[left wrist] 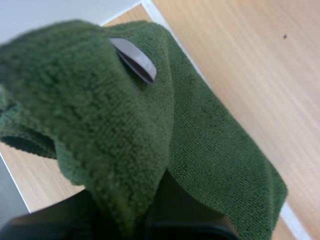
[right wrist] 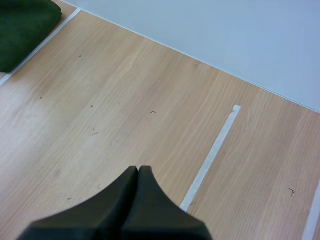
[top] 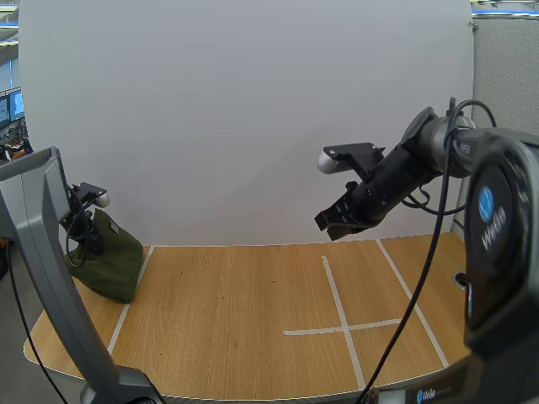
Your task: Fold the towel
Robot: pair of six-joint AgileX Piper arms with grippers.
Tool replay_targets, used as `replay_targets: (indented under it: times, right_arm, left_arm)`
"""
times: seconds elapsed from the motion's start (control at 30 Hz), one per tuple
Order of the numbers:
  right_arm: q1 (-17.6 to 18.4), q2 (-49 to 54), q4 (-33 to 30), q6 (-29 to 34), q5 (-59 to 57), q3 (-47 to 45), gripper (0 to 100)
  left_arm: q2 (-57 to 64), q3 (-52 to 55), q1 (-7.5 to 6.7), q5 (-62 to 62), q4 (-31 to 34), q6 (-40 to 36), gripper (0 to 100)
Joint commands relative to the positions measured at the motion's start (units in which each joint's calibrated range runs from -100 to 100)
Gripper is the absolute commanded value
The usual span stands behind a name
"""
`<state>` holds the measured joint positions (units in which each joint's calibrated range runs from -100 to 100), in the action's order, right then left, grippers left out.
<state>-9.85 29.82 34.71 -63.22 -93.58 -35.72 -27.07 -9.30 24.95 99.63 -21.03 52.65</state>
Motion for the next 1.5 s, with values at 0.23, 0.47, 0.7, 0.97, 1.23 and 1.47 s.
replay_targets:
  times: [0.23, 0.47, 0.7, 0.97, 1.23, 1.47]
  right_arm:
    - [-0.17, 9.62, -2.64, 5.27, -6.42, -0.11, 0]
    - [-0.17, 12.78, -3.74, 6.57, -6.42, -0.11, 0]
    - [-0.17, 13.44, -4.69, 7.32, -6.42, -0.11, 0]
    - [-0.17, 13.44, -4.69, 7.32, -6.42, -0.11, 0]
    - [-0.17, 13.44, -4.58, 7.32, -6.42, -0.11, 0]
    - [-0.17, 13.44, -4.58, 7.32, -6.42, -0.11, 0]
  left_arm:
    - [-6.99, -6.3, 0.1, 0.37, 5.24, 3.85, 0]
    - [-7.09, -7.95, 0.18, 0.37, 5.23, 4.93, 0]
    - [-7.97, -8.08, 0.18, 0.37, 5.23, 4.97, 0]
    - [-7.97, -8.08, 0.84, 0.37, 5.0, 4.97, 0]
    - [-7.97, -8.08, 1.01, 0.37, 3.55, 4.97, 11]
    - [-7.97, -8.08, 1.01, 0.37, 1.35, 4.72, 89]
